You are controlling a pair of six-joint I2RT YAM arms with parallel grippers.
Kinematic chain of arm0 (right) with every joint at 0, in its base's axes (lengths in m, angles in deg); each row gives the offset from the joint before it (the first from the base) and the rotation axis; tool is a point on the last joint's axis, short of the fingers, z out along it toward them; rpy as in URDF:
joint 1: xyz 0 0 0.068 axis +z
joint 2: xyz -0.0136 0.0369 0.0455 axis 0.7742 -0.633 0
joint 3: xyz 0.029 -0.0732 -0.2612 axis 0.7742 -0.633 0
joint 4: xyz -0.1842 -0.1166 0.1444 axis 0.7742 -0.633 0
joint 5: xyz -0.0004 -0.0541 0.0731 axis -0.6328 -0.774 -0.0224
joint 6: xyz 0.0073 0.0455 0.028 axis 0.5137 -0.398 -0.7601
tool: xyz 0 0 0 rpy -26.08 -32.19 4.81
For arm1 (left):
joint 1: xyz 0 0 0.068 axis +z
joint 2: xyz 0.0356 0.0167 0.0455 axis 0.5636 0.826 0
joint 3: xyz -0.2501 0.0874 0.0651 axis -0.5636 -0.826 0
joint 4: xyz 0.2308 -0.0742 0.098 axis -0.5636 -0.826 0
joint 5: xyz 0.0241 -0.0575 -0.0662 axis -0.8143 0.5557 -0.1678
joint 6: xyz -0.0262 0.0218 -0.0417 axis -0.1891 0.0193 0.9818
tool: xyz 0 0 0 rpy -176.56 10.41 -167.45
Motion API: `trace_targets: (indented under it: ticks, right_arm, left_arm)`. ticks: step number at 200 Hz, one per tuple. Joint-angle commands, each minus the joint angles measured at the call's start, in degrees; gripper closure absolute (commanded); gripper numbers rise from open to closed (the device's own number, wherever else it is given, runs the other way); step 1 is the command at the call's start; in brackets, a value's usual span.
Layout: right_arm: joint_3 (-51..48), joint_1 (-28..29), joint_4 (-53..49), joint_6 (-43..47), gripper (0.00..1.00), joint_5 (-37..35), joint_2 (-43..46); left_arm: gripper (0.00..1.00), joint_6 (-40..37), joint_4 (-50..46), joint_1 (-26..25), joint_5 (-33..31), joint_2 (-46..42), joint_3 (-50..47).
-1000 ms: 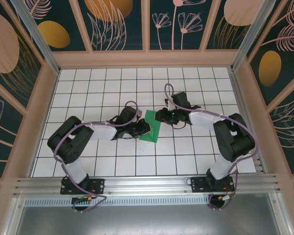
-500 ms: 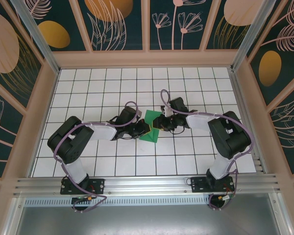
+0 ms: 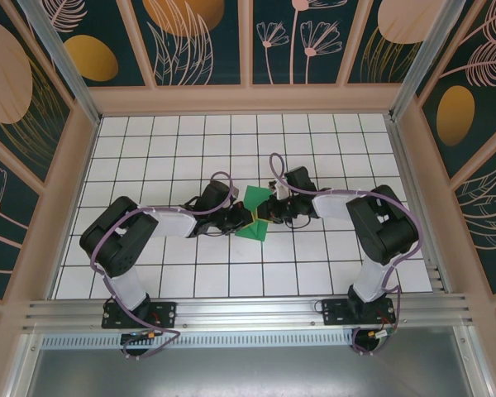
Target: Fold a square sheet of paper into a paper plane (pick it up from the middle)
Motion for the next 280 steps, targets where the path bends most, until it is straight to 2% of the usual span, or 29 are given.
trace_targets:
  ticks: [1, 49, 84, 122, 187, 201, 238, 280]
  right_arm:
    - [-1.04, -0.16, 1.86, -0.39, 0.86, 1.66, -0.75]
    - [-1.24, -1.46, 0.78, -0.03, 0.95, -1.5, -0.2]
    - [-1.04, -2.59, -0.92, 1.4, 0.96, -3.58, -0.62]
    - [-0.63, -2.98, -1.74, 2.13, 0.96, -4.73, -1.03]
    - [-1.15, -3.35, -2.25, 2.22, 0.95, -5.45, -0.28]
    - [-1.59, -3.66, -0.98, 2.01, 0.92, -3.53, -0.07]
    - [-2.42, -3.84, 1.25, 1.51, 0.7, 1.54, 0.23]
    - [-3.12, -3.81, 2.84, 0.92, 0.63, 4.59, -0.11]
  left_arm:
    - [1.0, 0.11, 0.67, -0.47, -0.22, -1.73, -0.74]
    - [1.0, -1.12, -0.84, -0.48, -0.74, -3.78, -0.27]
    - [0.97, -2.76, -2.87, -0.49, -2.13, -3.7, 0.91]
    - [0.97, -2.03, -0.33, -0.52, -0.06, 0.53, 2.2]
    - [0.96, -2.12, 0.89, -0.51, 1.27, 2.89, 3.29]
    - [0.96, -2.16, 1.01, -0.46, 1.43, 3.05, 3.35]
    - [0.96, -1.93, 1.29, -0.44, 1.17, 2.62, 2.75]
    - [0.97, -1.86, 1.43, -0.52, 0.71, 1.29, 1.87]
